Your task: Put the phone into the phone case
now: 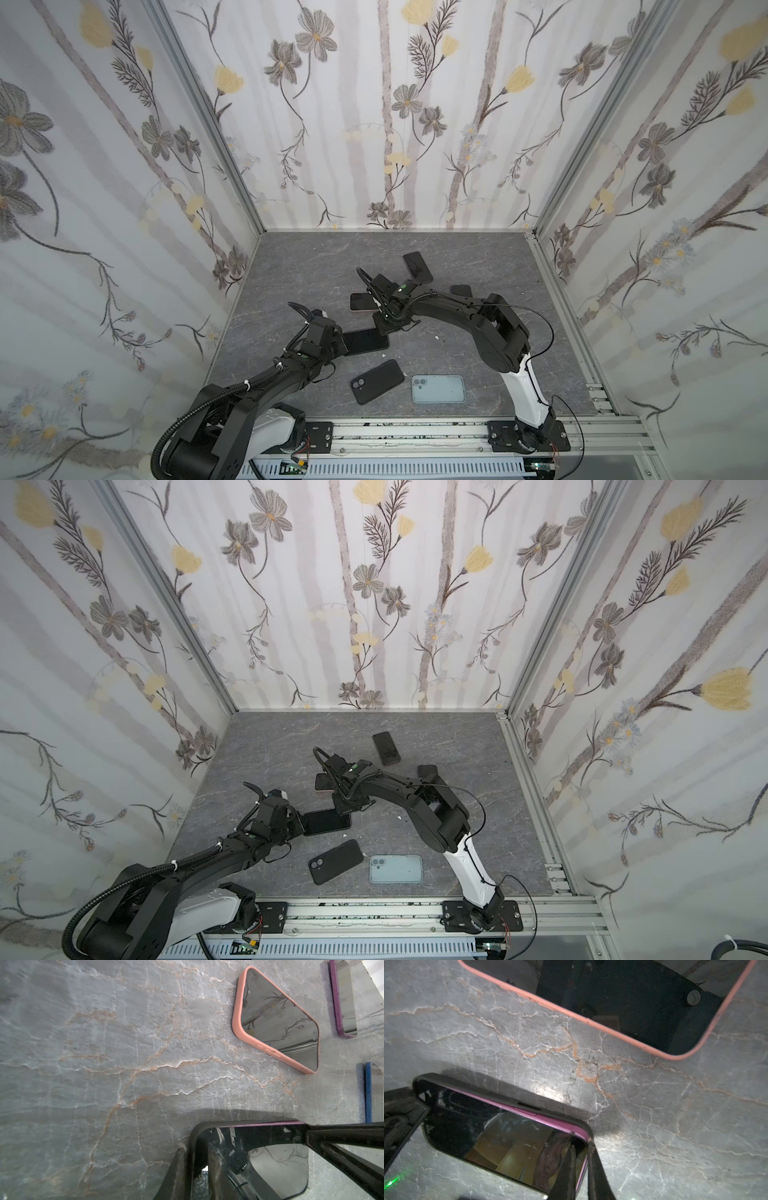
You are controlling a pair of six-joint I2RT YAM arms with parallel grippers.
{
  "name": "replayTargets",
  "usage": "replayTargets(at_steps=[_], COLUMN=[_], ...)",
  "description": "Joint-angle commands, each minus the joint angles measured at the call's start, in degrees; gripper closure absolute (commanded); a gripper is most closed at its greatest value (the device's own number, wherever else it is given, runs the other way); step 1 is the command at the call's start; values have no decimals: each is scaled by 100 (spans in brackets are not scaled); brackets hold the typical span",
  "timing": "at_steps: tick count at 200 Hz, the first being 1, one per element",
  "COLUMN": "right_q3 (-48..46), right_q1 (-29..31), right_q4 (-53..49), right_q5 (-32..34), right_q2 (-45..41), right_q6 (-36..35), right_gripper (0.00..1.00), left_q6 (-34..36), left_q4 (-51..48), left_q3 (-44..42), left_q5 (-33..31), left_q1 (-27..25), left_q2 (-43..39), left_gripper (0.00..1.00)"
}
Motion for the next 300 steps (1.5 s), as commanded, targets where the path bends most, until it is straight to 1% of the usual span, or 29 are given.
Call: replayTargets(at_steps=[1,13,32,55,121,145,201,226,265,300], right_q3=[-223,-263,-430,-460,-566,-532,105,398,405,394], right_q1=[26,23,-25,-26,-35,-18,11,17,26,54], right_q4=[-261,-196,72,96,54,-21,-455,-683,-678,-660], right_q5=[186,88,-346,-382,-290,-182,209,226,156,52], right_q2=[465,507,541,603,706,596,-75,-125,23,198], right_q6=[-91,-106,-86,-75,-103,-101,-136,-200,-220,-211], right_gripper=[89,89,89,89,87,87,80,78,79,85], left_q6=[58,49,49,40,31,31,23,22,31,31], left_q4=[81,95,145,190,306,297,288,289,279,271], left_q3=[-43,-58,-82,-116,-169,-197,-223,-222,-224,-223], left_q5=[-38,-22,-5,9,53,40,21,22,22,22], left_q1=[3,8,3,9,11,11,11,11,11,9], left_q2=[2,10,35,65,168,138,115,116,103,81], left_gripper=[81,81,80,81,81,82,84,84,84,84])
